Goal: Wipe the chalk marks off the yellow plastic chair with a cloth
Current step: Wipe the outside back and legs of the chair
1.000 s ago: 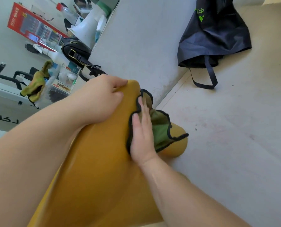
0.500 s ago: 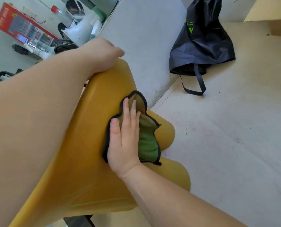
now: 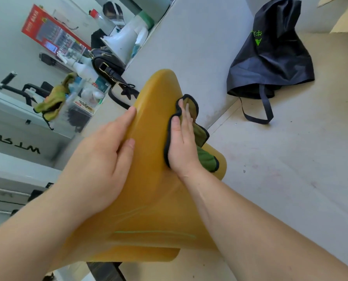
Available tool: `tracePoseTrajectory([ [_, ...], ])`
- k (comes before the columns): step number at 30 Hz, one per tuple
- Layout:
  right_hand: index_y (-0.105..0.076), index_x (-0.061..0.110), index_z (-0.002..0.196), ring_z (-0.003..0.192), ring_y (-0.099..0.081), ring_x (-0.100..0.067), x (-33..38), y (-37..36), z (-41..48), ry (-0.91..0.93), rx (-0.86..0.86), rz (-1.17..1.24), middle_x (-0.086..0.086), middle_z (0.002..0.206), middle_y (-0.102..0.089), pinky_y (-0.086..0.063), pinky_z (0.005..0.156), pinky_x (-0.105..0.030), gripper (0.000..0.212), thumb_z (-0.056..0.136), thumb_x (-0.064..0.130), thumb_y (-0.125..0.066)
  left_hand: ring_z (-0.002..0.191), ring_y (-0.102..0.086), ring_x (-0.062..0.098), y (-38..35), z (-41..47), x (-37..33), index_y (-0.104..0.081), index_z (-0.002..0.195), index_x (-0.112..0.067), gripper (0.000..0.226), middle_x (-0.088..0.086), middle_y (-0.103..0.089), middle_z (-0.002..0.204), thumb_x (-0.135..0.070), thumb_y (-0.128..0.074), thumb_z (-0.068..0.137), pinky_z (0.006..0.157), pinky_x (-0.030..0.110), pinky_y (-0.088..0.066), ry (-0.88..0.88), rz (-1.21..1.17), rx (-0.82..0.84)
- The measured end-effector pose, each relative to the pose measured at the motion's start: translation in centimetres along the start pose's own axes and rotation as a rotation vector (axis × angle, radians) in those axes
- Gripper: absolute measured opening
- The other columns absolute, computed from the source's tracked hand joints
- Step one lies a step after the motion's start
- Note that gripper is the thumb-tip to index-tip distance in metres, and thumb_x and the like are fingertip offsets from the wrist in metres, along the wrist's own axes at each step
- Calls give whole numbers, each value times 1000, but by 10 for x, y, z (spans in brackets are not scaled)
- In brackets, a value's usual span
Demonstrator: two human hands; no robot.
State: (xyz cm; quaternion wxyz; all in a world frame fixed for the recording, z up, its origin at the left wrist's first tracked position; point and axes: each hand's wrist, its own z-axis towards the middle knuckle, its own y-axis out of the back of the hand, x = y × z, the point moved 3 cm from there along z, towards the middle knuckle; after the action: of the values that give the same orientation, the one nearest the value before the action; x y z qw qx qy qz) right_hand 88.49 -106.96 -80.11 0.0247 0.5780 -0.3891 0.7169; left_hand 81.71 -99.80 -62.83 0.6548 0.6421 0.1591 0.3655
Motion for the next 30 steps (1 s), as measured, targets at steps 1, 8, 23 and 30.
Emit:
tracePoseTrajectory([
  [1,-18,48,158,157,3,-8,0,-2,-9,28,-5,-8,19,170,-6,-1,128,-42,55,104,55,-24,100,-32,-15,0,2,1,-34,152,-24,52,-17,-46,120,-34,-38,101,84,-7,-21,-6,6,-24],
  [8,-9,47,159,157,6,-4,-22,-7,-59,177,-75,-65,20,170,-3,-6,128,-42,56,105,53,-22,98,-41,-10,-1,26,-8,-40,149,-26,52,-15,-53,117,-25,-50,98,79,6,-31,11,-21,-83],
  [23,-6,48,160,157,9,-11,26,52,24,157,225,-172,18,170,7,-1,128,-44,55,110,49,-28,103,-51,29,-8,170,-45,-53,113,-16,20,15,-56,121,-24,-39,101,84,32,-38,168,-12,2],
  [30,1,59,152,156,5,-4,0,59,32,90,255,-145,19,170,6,-6,128,-50,55,104,63,-25,136,-36,11,-4,57,-36,-10,156,-37,59,-13,-34,152,-37,-34,102,99,20,-27,81,-102,82],
])
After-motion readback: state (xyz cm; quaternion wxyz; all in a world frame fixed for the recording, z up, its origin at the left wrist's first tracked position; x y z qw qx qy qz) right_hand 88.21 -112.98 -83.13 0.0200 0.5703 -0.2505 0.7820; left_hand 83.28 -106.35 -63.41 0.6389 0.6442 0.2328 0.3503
